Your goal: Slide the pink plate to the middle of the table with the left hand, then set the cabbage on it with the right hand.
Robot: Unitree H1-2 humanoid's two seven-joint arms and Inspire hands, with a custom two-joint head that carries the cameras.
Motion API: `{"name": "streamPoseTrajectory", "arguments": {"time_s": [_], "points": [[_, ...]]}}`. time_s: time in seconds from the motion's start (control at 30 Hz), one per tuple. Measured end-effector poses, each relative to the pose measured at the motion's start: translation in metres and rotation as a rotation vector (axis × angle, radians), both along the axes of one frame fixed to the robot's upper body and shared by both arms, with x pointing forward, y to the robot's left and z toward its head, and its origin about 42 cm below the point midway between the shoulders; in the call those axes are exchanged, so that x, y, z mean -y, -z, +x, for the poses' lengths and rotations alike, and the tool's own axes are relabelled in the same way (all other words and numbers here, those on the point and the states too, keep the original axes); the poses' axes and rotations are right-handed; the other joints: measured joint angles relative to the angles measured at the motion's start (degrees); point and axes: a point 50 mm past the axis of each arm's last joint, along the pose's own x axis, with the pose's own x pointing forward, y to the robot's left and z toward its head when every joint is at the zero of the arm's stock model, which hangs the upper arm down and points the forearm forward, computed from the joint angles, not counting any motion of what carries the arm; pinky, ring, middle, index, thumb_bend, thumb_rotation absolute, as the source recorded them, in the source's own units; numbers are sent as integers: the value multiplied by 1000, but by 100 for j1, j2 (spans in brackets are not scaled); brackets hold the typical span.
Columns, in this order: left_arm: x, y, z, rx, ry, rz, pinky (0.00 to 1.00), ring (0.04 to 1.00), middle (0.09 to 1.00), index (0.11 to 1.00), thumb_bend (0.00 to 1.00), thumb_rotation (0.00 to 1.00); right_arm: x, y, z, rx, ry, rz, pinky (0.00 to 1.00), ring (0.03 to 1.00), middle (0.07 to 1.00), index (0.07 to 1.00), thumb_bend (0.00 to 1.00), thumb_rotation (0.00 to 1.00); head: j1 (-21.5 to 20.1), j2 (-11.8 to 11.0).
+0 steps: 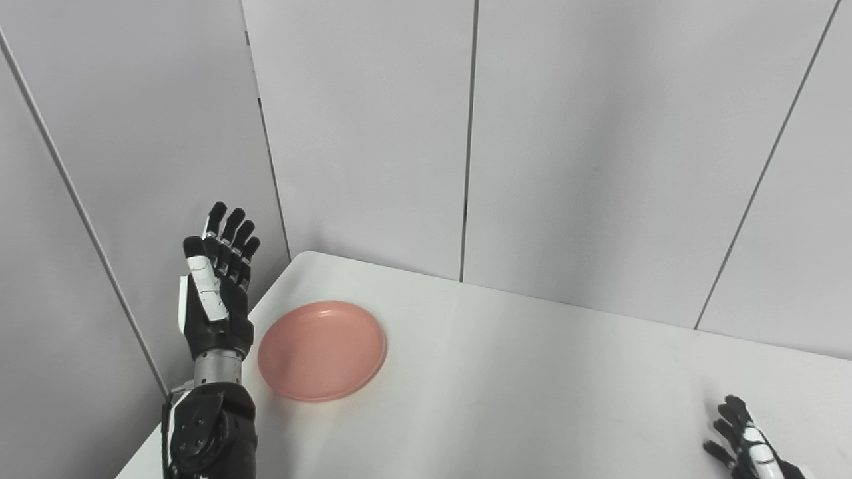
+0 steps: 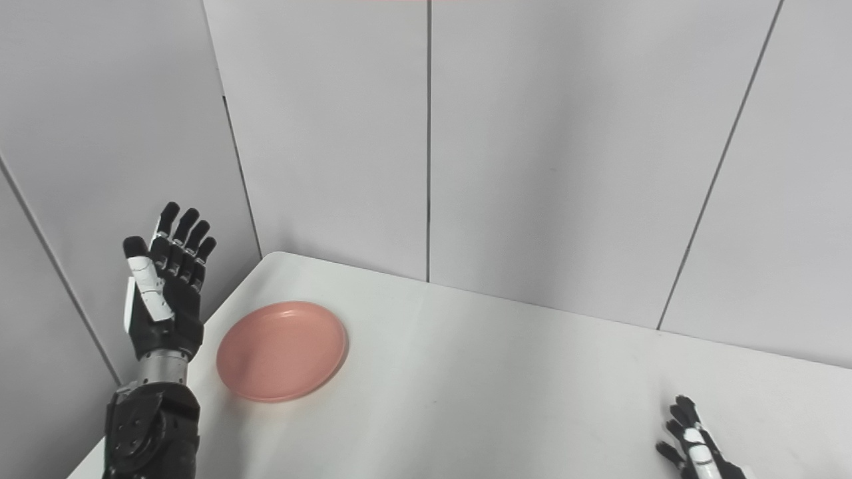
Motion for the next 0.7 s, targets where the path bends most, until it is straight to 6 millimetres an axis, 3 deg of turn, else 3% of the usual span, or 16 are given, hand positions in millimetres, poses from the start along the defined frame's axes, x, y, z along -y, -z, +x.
{"name": "streamPoseTrajectory", "arguments": {"time_s": [0.23, 0.7], "points": [[-7, 15, 6, -43, -5, -40, 898, 923, 922, 917, 885, 941, 1, 1, 1, 5, 1, -2, 1000, 1000, 1000, 1000, 333, 1000, 26, 44], [-21, 29, 9, -36, 20, -223, 978, 956, 950, 941, 881, 939, 3, 3, 2, 6, 4, 36, 1000, 1000, 1000, 1000, 353, 1000, 53, 105]]}}
